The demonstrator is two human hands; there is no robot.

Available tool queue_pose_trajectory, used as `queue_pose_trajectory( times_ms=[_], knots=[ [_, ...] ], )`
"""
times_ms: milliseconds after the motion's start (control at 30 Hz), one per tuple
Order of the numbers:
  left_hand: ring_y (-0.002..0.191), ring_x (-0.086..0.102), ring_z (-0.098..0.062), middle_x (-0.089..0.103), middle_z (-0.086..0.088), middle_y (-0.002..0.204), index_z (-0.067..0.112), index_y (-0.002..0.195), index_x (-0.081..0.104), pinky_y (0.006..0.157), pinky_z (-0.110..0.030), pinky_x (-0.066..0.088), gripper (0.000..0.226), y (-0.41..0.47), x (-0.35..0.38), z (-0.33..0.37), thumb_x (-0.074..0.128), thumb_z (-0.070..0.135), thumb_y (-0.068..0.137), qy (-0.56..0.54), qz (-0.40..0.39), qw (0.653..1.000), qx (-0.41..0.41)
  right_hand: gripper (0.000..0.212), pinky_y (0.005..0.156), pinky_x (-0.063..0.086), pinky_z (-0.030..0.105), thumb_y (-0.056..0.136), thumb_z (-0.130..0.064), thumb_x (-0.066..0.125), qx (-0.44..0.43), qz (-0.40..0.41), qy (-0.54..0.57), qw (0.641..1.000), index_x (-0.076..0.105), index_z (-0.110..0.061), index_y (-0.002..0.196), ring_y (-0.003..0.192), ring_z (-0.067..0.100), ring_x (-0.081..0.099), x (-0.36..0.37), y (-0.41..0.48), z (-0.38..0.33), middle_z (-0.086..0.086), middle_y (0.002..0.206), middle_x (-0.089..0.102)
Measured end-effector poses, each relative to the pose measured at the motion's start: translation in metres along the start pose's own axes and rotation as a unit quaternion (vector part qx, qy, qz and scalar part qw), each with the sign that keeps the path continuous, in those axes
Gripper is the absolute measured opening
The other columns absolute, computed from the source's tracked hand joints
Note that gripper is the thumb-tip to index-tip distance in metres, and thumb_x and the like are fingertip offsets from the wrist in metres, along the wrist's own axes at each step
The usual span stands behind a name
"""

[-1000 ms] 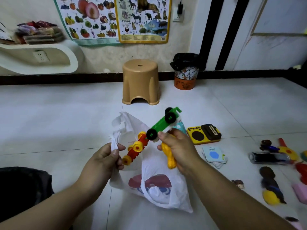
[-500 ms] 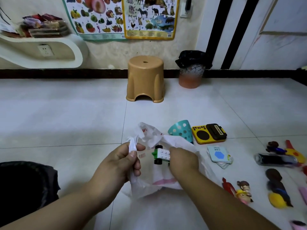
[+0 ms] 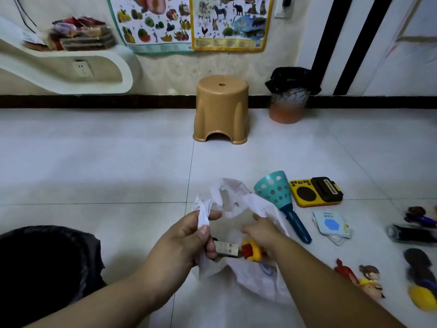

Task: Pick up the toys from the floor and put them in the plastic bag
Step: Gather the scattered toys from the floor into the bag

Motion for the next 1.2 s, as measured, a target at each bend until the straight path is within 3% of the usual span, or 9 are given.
queue_pose_trajectory(
  times_ms=[100, 267, 433, 533, 667, 767, 900, 1067, 1200],
  knots=[
    [0.057, 0.055, -0.012, 0.055, -0.002, 0.058, 0.02, 0.109, 0.064, 0.053, -0.019, 0.045, 0.029, 0.001, 0.0, 0.0, 0.038, 0.009, 0.099, -0.002, 0.003, 1.0, -0.003, 0.034, 0.085, 0.055, 0.041, 0.067, -0.036, 0.061, -0.017, 0.017, 0.036, 0.999, 0.067, -0.021, 0.097, 0.089, 0.023, 0.064, -0.004, 0.01, 0.003, 0.003, 0.087, 0.068],
    [0.051, 0.052, -0.013, 0.053, -0.003, 0.057, 0.019, 0.106, 0.064, 0.048, -0.018, 0.043, 0.029, 0.002, 0.002, 0.0, 0.039, 0.008, 0.099, -0.008, 0.017, 1.0, -0.008, 0.026, 0.093, 0.049, 0.037, 0.088, -0.018, 0.058, -0.09, 0.039, -0.023, 0.995, 0.058, -0.019, 0.115, 0.105, 0.023, 0.059, -0.03, -0.007, -0.019, 0.002, 0.113, 0.064],
    [0.048, 0.046, -0.015, 0.053, -0.002, 0.056, 0.026, 0.108, 0.059, 0.052, -0.024, 0.042, 0.019, 0.004, 0.001, 0.002, 0.051, 0.016, 0.094, 0.036, 0.055, 0.998, 0.012, 0.061, 0.087, 0.04, 0.025, 0.088, -0.022, 0.063, -0.163, 0.067, -0.126, 0.976, 0.037, -0.027, 0.143, 0.122, 0.021, 0.05, -0.078, -0.034, -0.035, 0.001, 0.139, 0.05],
    [0.048, 0.047, -0.013, 0.055, 0.002, 0.056, 0.037, 0.11, 0.054, 0.057, -0.029, 0.039, 0.026, 0.006, 0.003, 0.0, 0.046, 0.016, 0.096, 0.106, 0.075, 0.991, 0.024, 0.083, 0.103, 0.038, 0.033, 0.081, -0.03, 0.069, -0.184, 0.103, -0.269, 0.94, 0.022, -0.037, 0.148, 0.136, 0.023, 0.034, -0.103, -0.034, -0.032, -0.003, 0.153, 0.031],
    [0.047, 0.048, -0.011, 0.06, 0.006, 0.059, 0.058, 0.107, 0.046, 0.06, -0.033, 0.043, 0.03, 0.008, 0.006, -0.001, 0.049, 0.031, 0.093, 0.17, 0.084, 0.981, 0.03, 0.106, 0.111, 0.014, 0.06, 0.075, -0.04, 0.073, -0.087, 0.091, -0.486, 0.865, -0.005, -0.045, 0.147, 0.146, 0.032, -0.009, -0.114, -0.017, -0.001, -0.005, 0.16, -0.015],
    [0.046, 0.047, -0.012, 0.064, 0.008, 0.062, 0.048, 0.107, 0.049, 0.055, -0.032, 0.044, 0.021, 0.008, 0.006, -0.001, 0.05, 0.033, 0.092, 0.194, 0.102, 0.975, 0.028, 0.114, 0.11, 0.006, 0.063, 0.075, -0.023, 0.072, -0.043, 0.106, -0.511, 0.852, -0.015, -0.045, 0.146, 0.142, 0.038, -0.024, -0.127, -0.011, 0.021, 0.001, 0.155, -0.032],
    [0.055, 0.051, -0.02, 0.069, 0.015, 0.07, 0.032, 0.101, 0.049, 0.061, -0.035, 0.046, 0.006, 0.009, 0.007, 0.0, 0.048, 0.03, 0.094, 0.247, 0.127, 0.961, 0.015, 0.112, 0.11, 0.009, 0.064, 0.078, -0.007, 0.061, -0.005, 0.15, -0.5, 0.853, -0.022, -0.046, 0.143, 0.144, 0.04, -0.017, -0.158, -0.008, 0.03, 0.004, 0.155, -0.03],
    [0.058, 0.05, -0.023, 0.072, 0.01, 0.073, 0.029, 0.113, 0.041, 0.061, -0.033, 0.046, 0.021, 0.01, 0.018, -0.002, 0.048, 0.034, 0.094, 0.284, 0.119, 0.951, -0.012, 0.122, 0.11, 0.014, 0.061, 0.072, -0.018, 0.072, -0.025, 0.144, -0.468, 0.871, -0.025, -0.046, 0.142, 0.146, 0.037, -0.002, -0.175, -0.009, 0.031, 0.002, 0.156, -0.027],
    [0.063, 0.053, -0.019, 0.072, 0.005, 0.081, 0.029, 0.125, 0.035, 0.065, -0.033, 0.045, 0.031, 0.014, 0.027, -0.002, 0.045, 0.034, 0.096, 0.309, 0.112, 0.944, -0.012, 0.128, 0.108, 0.021, 0.059, 0.066, -0.028, 0.08, 0.001, 0.16, -0.501, 0.851, -0.022, -0.045, 0.142, 0.143, 0.038, 0.014, -0.191, -0.012, 0.043, 0.006, 0.158, -0.023]
  ],
)
Point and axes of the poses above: each hand's wrist, its own y-axis towards the middle knuckle, its own x-axis out of the palm, z = x × y, the point moved 5 cm from there along y, towards the middle knuckle
